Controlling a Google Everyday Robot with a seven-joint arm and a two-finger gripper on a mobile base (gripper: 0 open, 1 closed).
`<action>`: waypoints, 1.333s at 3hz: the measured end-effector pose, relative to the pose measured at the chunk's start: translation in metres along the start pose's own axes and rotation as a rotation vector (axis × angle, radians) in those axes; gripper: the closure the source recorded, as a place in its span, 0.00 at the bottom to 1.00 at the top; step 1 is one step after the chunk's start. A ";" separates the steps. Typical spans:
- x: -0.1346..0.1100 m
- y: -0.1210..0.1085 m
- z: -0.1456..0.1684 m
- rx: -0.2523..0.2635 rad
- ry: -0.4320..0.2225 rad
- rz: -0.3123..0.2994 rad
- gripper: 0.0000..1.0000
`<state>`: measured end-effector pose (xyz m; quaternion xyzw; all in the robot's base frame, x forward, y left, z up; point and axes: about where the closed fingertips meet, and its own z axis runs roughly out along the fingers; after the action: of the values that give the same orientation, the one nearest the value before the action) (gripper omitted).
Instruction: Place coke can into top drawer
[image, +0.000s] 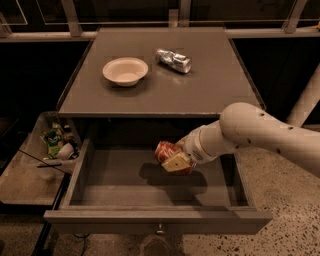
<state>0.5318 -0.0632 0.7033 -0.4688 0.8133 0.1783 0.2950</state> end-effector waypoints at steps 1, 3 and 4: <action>-0.002 0.003 -0.006 0.008 -0.003 -0.035 1.00; 0.027 -0.001 0.026 0.010 0.024 0.003 1.00; 0.040 -0.009 0.041 0.034 0.013 0.020 1.00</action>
Offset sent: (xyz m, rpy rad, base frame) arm -0.0036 -0.0031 -0.0406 -0.0409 0.0339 0.0009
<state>0.5367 -0.0708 0.6461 -0.4569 0.8227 0.1645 0.2956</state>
